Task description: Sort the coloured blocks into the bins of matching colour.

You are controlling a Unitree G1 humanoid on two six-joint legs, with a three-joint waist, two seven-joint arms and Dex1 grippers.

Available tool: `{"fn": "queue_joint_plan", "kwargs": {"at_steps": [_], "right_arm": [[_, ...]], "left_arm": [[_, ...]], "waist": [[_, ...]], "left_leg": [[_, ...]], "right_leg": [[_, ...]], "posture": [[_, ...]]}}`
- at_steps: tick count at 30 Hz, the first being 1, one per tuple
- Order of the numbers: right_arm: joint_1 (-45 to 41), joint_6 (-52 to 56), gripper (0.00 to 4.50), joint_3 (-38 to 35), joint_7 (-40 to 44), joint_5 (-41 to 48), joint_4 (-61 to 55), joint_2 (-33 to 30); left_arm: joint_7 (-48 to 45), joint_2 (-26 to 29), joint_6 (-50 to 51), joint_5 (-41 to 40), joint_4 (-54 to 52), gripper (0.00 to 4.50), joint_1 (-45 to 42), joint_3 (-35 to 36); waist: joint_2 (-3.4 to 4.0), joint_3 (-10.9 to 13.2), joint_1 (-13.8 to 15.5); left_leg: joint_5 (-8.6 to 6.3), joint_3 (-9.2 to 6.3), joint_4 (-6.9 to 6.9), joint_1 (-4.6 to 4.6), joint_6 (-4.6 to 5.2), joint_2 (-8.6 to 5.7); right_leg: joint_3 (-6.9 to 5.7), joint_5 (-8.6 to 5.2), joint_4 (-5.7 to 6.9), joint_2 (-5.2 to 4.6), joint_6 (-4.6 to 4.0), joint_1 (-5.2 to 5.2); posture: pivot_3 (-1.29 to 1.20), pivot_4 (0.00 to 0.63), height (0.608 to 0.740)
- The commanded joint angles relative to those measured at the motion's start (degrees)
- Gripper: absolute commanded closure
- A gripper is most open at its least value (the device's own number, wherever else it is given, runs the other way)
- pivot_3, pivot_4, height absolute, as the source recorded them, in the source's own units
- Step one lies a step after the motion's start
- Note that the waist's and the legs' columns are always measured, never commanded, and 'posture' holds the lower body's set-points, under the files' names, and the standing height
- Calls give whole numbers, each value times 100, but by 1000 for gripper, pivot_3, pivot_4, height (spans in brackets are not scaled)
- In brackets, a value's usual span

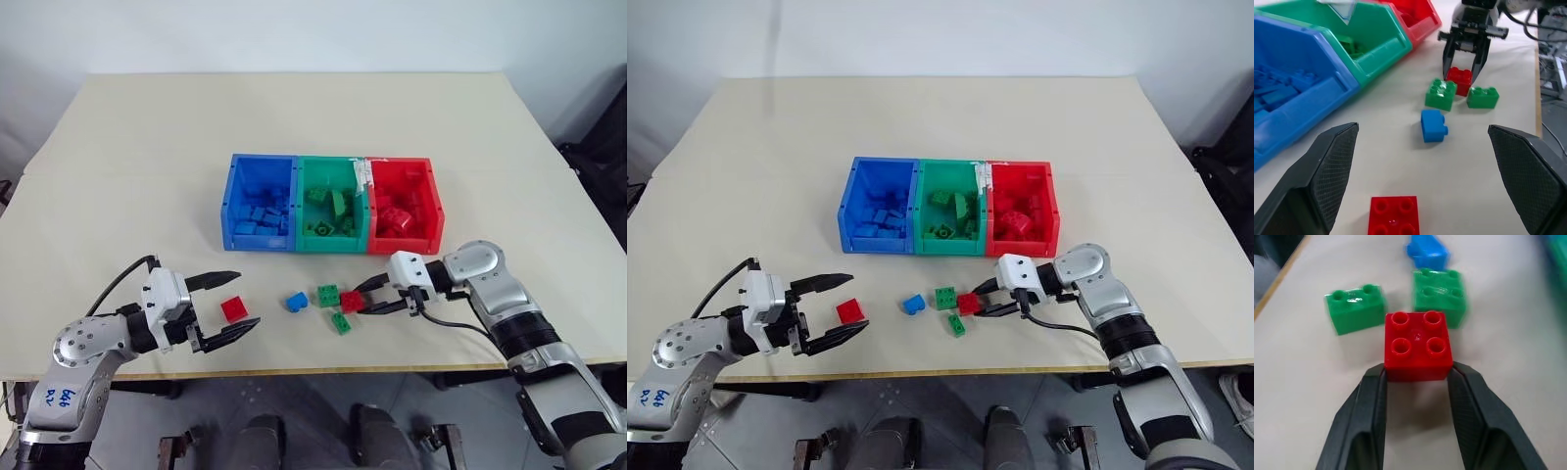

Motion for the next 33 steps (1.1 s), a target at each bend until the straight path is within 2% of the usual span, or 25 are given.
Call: {"fn": "queue_joint_plan", "kwargs": {"at_steps": [1,5,7,11,14,16,19,23,28,30,33], "right_arm": [[209,605,2964,-552,-145,549,-653,-221],[576,1376,2964,-1725,-1115,1255,-1264,-368],[496,1698,2964,-2121,-1665,1433,-1341,-308],[23,1465,2964,-2316,-2784,942,-981,-161],[-323,1545,2964,-2312,-3246,828,-696,-9],[-440,1468,2331,-2228,-3279,728,-574,17],[-431,1548,1380,-2206,-3160,817,-691,1],[-128,1636,25,-2239,-2601,1132,-1149,-170],[1219,2265,25,-2184,-1216,1859,-2633,-941],[1766,2020,25,-2127,-874,1699,-2889,-1272],[2178,1553,25,-2047,-612,1548,-3064,-1421]], "left_arm": [[76,-57,4,-161,-216,0,-148,4],[270,-246,85,-251,-136,0,-477,-48],[276,-299,209,-296,-112,0,-630,-142],[271,-410,173,-169,26,0,-952,-360],[252,-463,85,-85,176,0,-1140,-430],[209,-444,62,-87,282,0,-1206,-408],[192,-352,41,-52,389,0,-1198,-324],[159,-242,-10,-13,449,0,-1068,-214],[-196,23,-248,-16,484,0,-689,-75],[-371,149,-333,10,555,0,-579,-74],[-540,254,-333,-32,682,0,-535,-73]], "waist": [[1,0,-2],[1,1,14],[1,1,14],[1,1,-40],[2,1,-48],[2,1,-32],[2,1,-19],[2,1,-19],[3,2,32],[3,2,66],[3,2,93]], "left_leg": [[0,-1,0,-1,0,0],[0,-1,-1,-1,0,-1],[0,0,1,-1,0,-2],[1,11,0,1,-3,1],[2,19,0,1,-5,4],[2,19,-1,1,-6,5],[1,19,-1,-2,-3,2],[-2,15,0,-5,2,-4],[-6,11,-3,-8,8,-4],[-10,12,-3,-9,11,-4],[-11,25,5,-1,13,-2]], "right_leg": [[0,0,0,-1,0,0],[0,0,-1,-1,0,0],[0,0,0,-2,0,1],[0,0,1,5,0,0],[0,0,3,10,0,-2],[0,-1,5,11,-1,-3],[-1,-1,3,8,-1,-3],[-2,-1,2,3,-1,-3],[-7,-1,-1,3,-1,-3],[-8,-1,-6,2,-1,-2],[-7,0,-7,2,0,4]], "posture": [[0,150,740],[0,150,740],[0,150,740],[0,150,740],[0,150,740],[0,150,740],[0,150,740],[0,150,740],[0,150,740],[0,150,740],[0,150,740]]}}
